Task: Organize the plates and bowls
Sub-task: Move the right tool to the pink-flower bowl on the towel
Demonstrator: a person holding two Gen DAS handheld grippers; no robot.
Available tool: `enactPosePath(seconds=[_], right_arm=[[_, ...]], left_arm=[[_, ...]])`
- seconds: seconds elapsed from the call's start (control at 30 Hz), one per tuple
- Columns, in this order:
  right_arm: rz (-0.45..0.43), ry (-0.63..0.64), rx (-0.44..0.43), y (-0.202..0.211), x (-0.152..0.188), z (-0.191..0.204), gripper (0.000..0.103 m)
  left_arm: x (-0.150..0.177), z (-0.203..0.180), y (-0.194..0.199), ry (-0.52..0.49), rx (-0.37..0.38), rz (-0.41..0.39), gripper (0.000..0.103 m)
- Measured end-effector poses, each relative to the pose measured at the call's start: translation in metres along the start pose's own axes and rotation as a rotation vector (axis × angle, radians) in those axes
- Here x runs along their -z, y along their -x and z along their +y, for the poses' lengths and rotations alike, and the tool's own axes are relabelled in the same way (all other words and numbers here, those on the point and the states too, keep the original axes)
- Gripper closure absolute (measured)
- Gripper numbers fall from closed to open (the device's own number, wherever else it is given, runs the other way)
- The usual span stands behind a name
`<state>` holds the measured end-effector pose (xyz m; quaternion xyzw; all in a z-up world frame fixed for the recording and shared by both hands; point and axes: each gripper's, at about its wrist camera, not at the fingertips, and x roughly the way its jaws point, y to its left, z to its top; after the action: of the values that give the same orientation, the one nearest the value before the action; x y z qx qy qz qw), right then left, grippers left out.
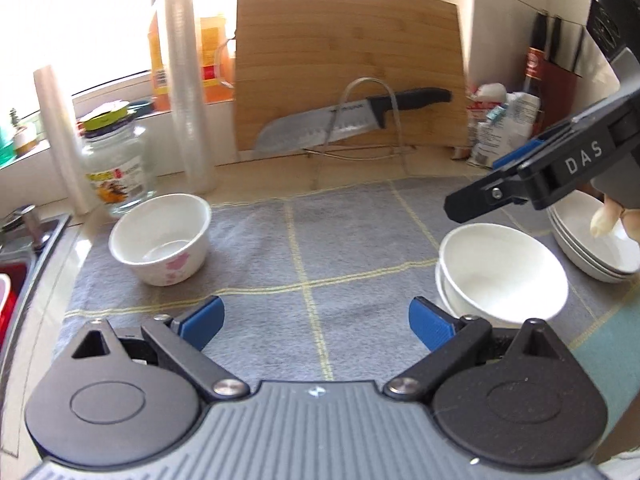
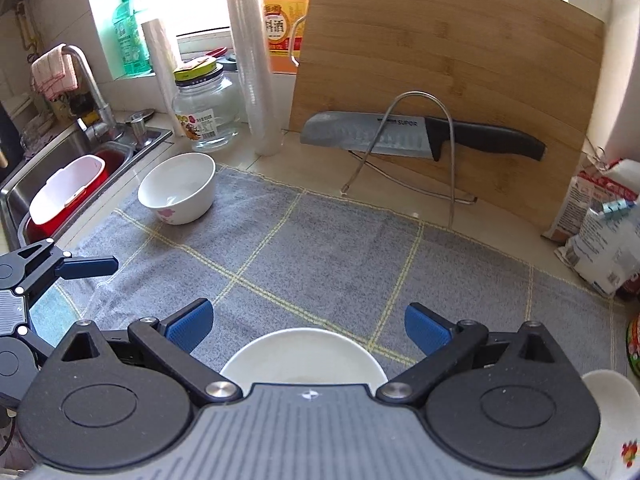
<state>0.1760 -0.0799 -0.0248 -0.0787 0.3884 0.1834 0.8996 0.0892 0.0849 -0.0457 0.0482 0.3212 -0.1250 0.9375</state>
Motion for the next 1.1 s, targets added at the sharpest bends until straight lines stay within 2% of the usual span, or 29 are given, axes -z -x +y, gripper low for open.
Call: enactPosePath(seconds=[0.13, 0.2, 0.4, 0.6, 0.73, 1.1], right_arm=[[0.020, 0.094, -0.017, -0.019, -0.026, 0.014, 0.000], [0.016, 0.138, -0.037, -0.027, -0.036, 0.024, 0.000], [0.019, 0.204, -0.115, -0.041, -0.052, 0.042, 0.000], [0.045, 0.229, -0.172, -0.051, -0.056, 0.048, 0.000], [0.061, 0.222, -0.196, -0.056, -0.056, 0.045, 0.000], [0.045, 0.171, -0.154, -0.052, -0.058, 0.026, 0.000]], left_arm=[[0.009, 0.017, 0.019, 0.160, -0.112, -0.017, 0.004], [0.015, 0.020, 0.027, 0.201, -0.171, -0.004, 0.004], [0.022, 0.021, 0.048, 0.251, -0.281, 0.001, 0.004], [0.021, 0.017, 0.050, 0.237, -0.339, 0.001, 0.004], [0.019, 0.017, 0.047, 0.237, -0.350, -0.007, 0.003], [0.026, 0.037, 0.023, 0.187, -0.302, 0.045, 0.003]])
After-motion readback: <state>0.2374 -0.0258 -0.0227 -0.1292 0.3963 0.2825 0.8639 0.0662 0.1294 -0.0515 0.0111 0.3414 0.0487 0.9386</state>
